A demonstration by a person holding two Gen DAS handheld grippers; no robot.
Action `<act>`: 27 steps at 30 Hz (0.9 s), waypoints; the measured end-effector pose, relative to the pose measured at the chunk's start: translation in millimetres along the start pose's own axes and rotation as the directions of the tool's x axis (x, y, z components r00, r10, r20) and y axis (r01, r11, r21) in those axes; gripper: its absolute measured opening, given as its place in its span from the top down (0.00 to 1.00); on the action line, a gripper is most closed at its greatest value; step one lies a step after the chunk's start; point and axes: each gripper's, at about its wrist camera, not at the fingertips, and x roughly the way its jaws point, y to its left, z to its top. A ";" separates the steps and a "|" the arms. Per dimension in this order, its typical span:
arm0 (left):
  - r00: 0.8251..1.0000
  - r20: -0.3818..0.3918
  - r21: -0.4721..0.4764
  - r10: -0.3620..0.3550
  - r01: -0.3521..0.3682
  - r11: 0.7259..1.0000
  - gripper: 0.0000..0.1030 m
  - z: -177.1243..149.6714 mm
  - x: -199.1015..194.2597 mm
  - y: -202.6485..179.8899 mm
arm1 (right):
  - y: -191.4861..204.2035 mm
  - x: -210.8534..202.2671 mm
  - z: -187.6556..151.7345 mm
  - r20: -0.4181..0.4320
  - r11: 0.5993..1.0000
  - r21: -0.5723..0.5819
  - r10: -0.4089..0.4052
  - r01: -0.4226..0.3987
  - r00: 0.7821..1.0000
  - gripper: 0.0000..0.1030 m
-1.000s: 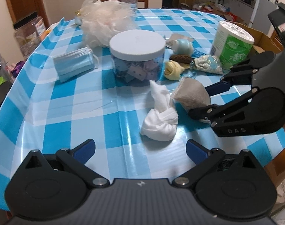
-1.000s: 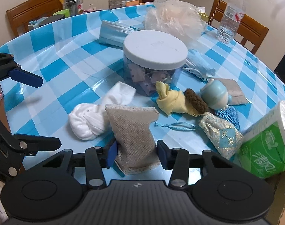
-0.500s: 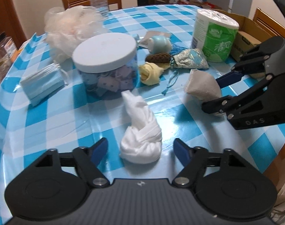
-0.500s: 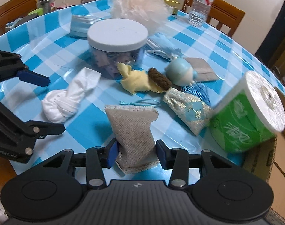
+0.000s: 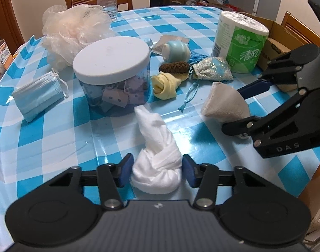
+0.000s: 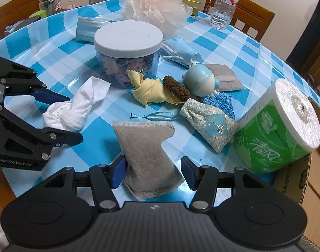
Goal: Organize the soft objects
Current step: 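Carry the beige pouch into the cardboard box and open the right gripper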
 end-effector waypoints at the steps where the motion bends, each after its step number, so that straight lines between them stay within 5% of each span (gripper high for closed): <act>1: 1.000 -0.004 -0.001 -0.003 0.003 1.000 0.54 0.9 0.1 1.0 | 0.8 1.1 1.1 -0.001 1.000 -0.008 -0.001 0.001 1.000 0.40; 6: 0.999 -0.017 0.001 -0.028 0.028 1.000 0.55 3.2 -0.2 4.7 | 3.7 8.2 6.1 -0.012 1.000 -0.028 0.005 -0.006 1.000 0.41; 20: 0.999 -0.049 -0.005 -0.020 0.020 1.000 0.57 26.3 -24.5 -9.1 | -14.4 -13.5 4.6 -0.026 0.997 -0.006 0.075 -0.075 0.997 0.72; 25: 0.999 -0.048 0.018 -0.007 0.007 1.000 0.57 34.0 -30.6 -24.5 | -32.6 -40.9 -0.4 0.004 0.993 -0.004 0.119 -0.119 0.993 0.71; 27: 0.999 -0.049 0.008 -0.009 0.009 1.000 0.57 34.9 -29.5 -28.6 | -37.4 -45.0 -3.6 0.011 0.991 -0.016 0.135 -0.135 0.991 0.56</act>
